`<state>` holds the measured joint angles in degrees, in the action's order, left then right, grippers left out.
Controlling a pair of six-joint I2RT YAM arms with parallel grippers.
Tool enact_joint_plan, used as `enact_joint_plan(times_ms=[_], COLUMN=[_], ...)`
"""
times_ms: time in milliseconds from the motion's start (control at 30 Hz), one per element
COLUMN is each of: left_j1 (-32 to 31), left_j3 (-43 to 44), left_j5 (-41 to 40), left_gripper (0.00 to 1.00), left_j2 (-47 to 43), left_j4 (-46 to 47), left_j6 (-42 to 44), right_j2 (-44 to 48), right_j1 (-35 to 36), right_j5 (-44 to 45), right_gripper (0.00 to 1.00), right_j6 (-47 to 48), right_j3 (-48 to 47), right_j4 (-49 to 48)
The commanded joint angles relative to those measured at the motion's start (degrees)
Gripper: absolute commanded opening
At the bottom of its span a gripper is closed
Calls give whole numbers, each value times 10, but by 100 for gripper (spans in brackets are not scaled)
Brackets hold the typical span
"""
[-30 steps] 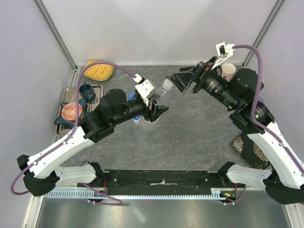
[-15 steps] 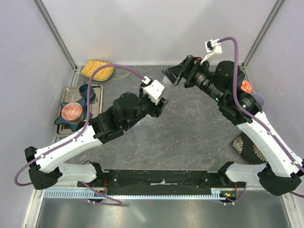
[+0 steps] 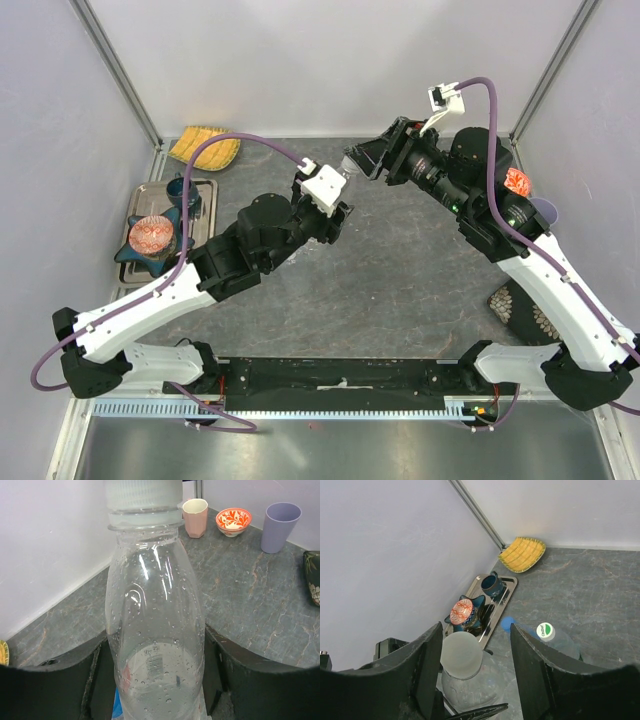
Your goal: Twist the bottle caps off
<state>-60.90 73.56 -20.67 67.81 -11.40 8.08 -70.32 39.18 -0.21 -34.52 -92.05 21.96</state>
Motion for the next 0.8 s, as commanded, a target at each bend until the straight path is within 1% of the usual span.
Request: enact_joint_plan(times_ms=[0, 100, 200, 500, 567, 767], left_j1=[-6, -5, -5, -6, -6, -6], left_j3=[24, 24, 24, 32, 33, 33], left_j5=[-11, -12, -12, -12, -12, -18], left_gripper=[39, 39, 39, 38, 38, 38], left_j2=[3, 7, 11, 17, 18, 18], left_j4=[35, 33, 31, 30, 30, 29], left_j6=[22, 23, 23, 25, 25, 24], right_j2=[-3, -3, -4, -8, -6, 1], right_j1=[3, 3, 2, 3, 3, 3], right_j5=[-13, -15, -15, -23, -23, -18], right_gripper=[64, 71, 74, 63, 62, 63], right_j6=[1, 1, 0, 4, 5, 8], right_j3=[-4, -3, -4, 2, 6, 15], right_j4=[-3, -3, -2, -1, 1, 5])
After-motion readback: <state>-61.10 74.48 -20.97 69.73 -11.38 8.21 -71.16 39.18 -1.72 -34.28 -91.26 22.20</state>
